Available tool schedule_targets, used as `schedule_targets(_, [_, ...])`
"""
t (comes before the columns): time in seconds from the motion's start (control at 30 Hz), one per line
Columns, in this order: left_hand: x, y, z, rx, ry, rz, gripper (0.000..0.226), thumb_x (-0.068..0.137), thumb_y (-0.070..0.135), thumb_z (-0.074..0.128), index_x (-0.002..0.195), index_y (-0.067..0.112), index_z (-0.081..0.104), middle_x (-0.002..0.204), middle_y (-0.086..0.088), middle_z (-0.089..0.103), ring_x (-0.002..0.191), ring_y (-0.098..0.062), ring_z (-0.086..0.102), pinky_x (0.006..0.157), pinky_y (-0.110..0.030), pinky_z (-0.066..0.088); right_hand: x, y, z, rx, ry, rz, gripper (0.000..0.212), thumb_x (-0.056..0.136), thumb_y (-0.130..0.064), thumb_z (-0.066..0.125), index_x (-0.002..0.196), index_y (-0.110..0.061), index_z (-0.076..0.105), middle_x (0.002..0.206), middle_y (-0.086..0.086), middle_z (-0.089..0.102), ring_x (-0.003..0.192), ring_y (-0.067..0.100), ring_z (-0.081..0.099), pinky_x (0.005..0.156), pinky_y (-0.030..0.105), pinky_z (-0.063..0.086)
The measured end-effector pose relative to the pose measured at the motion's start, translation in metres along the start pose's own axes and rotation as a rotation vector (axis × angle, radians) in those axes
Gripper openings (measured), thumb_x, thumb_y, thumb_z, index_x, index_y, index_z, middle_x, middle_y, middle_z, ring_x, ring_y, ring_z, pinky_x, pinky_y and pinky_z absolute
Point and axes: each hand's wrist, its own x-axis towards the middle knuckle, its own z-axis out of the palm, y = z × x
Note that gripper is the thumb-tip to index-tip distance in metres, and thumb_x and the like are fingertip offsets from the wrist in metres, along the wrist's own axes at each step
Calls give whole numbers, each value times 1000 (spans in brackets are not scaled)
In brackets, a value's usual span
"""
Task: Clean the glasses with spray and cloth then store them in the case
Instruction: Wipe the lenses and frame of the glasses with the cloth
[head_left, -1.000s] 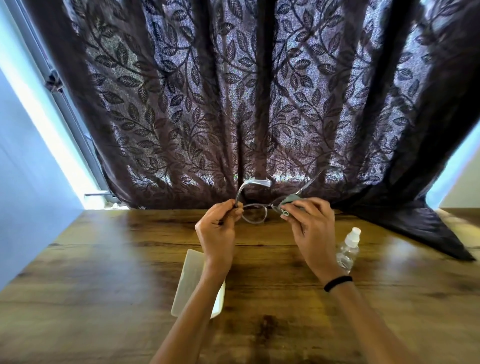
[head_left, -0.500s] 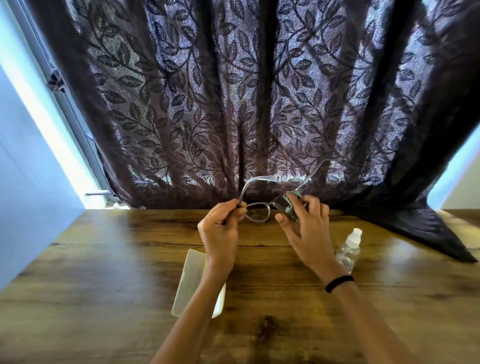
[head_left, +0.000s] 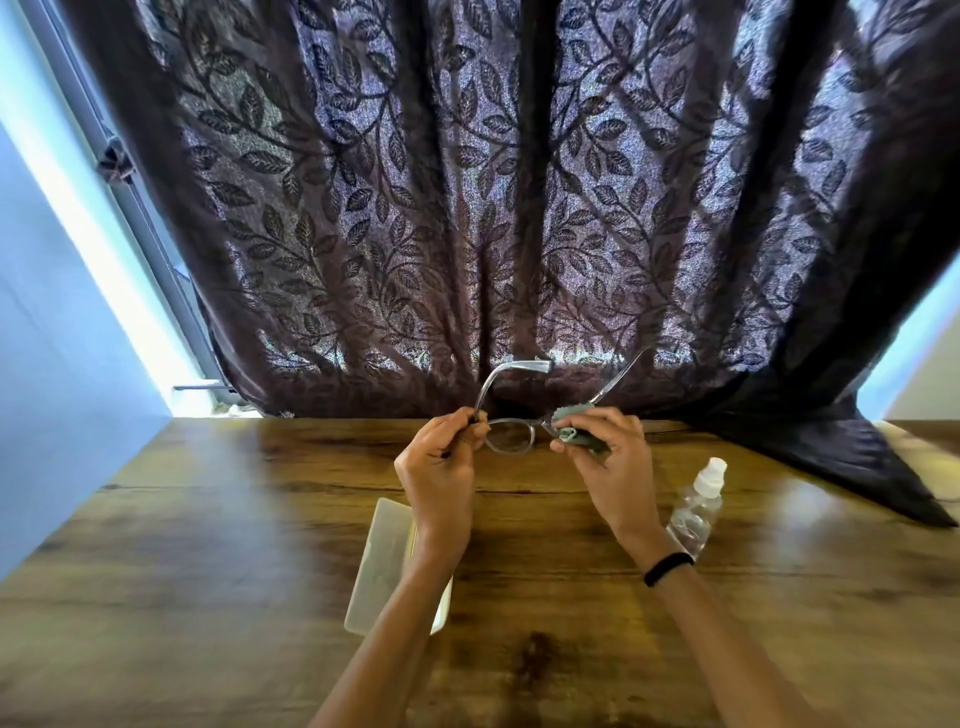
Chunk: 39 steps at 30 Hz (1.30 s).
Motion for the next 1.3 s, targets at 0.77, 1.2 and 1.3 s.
schedule_targets(0.77, [4,1,-15,8,-4,-91,20,76,-7,65,94,2,69,80,-7,69,75,-14,66,72,-28,57,-34,67,-10,55,-375,856,5,89,-13,54,94,-13,57,110,12,59,90,16,53,72,28,44])
schedule_targets(1.2, [5,-5,-16,-20,16,-158,24,76,-9,64,96,4,68,82,-4,70,75,-12,67,74,-29,58,5,11,-29,825,-202,517,28,77,-21,58,104,-15,62,94,4,69,86,13,65,68,22,55])
schedule_targets(1.3, [7,-4,-17,-83,38,-239,27,77,-7,63,95,12,67,82,-2,69,77,-17,68,75,-32,58,7,6,-28,729,-156,458,24,72,-20,63,96,-19,66,87,3,68,80,12,64,67,19,54])
